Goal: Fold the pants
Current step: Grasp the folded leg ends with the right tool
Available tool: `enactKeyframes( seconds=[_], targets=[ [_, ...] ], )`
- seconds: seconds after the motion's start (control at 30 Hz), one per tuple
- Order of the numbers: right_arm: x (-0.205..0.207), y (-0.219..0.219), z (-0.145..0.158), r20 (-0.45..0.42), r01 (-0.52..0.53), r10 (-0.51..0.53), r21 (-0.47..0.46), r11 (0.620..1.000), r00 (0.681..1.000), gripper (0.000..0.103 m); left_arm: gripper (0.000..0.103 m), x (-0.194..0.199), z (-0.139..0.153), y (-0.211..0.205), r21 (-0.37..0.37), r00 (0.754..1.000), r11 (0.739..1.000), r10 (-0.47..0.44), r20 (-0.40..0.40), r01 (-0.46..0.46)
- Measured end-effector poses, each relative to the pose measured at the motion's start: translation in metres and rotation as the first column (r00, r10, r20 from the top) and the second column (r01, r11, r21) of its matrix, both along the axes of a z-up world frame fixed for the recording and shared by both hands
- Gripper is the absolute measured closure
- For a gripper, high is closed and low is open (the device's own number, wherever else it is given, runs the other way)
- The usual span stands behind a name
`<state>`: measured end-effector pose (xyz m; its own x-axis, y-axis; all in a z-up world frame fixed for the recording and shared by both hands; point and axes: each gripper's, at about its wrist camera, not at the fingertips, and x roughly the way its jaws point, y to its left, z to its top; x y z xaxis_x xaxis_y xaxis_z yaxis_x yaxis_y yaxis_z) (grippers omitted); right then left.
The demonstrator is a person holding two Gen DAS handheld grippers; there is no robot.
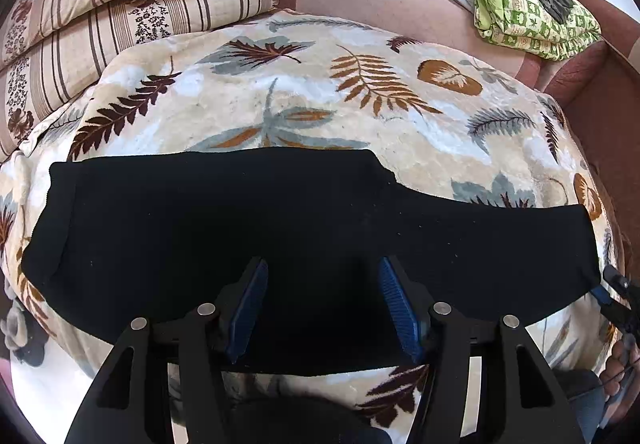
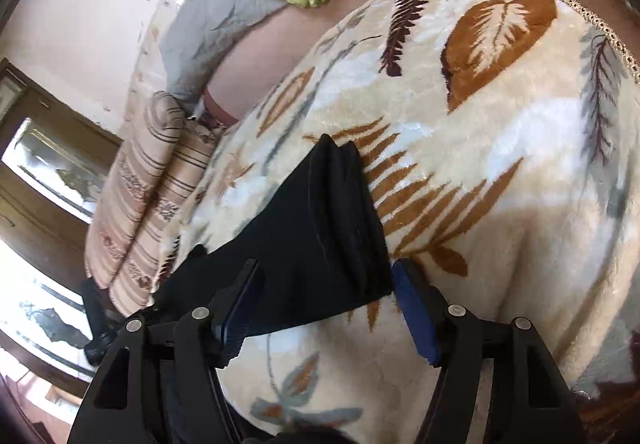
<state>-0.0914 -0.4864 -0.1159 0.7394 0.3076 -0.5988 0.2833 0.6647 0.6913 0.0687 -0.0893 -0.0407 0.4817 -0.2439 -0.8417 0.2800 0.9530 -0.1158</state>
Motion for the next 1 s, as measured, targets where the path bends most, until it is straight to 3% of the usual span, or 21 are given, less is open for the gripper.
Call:
enactKeyframes(
  seconds=[0.13, 0.33, 0.47, 0.73, 0.83, 1.0],
  targets=[
    [0.003, 0.002, -0.001, -0.003, -0.039, 0.039, 0.082, 0.996, 0.999, 0.033, 0.045, 0.000, -0.001, 0.000, -0.007, 1.000, 1.000, 0.005, -0.004, -0.005],
    [0.017, -0.014, -0.010, -0.067, 0.051, -0.036, 0.241, 0.969, 0.997, 0.033, 0.045, -0.001, -0.001, 0.000, -0.009, 1.000, 1.000, 0.004, -0.004, -0.004],
    [0.021, -0.013, -0.009, -0.059, 0.038, -0.025, 0.234, 0.972, 0.998, 0.035, 0.045, -0.001, -0.001, 0.001, -0.016, 1.000, 1.000, 0.005, -0.006, -0.005],
    [-0.004, -0.020, -0.023, -0.071, 0.091, -0.078, 0.195, 0.977, 0.994, 0.082, 0.045, -0.002, 0.000, 0.001, -0.021, 1.000, 1.000, 0.005, -0.008, -0.005],
    [-0.007, -0.019, -0.027, -0.071, 0.103, -0.092, 0.174, 0.979, 0.993, 0.089, 0.045, -0.001, 0.000, 0.002, -0.028, 1.000, 1.000, 0.008, -0.013, -0.008],
    [-0.009, -0.015, -0.024, -0.049, 0.103, -0.097, 0.132, 0.986, 0.994, 0.090, 0.045, -0.002, -0.001, -0.003, -0.006, 1.000, 1.000, -0.007, -0.009, 0.007]
  ],
)
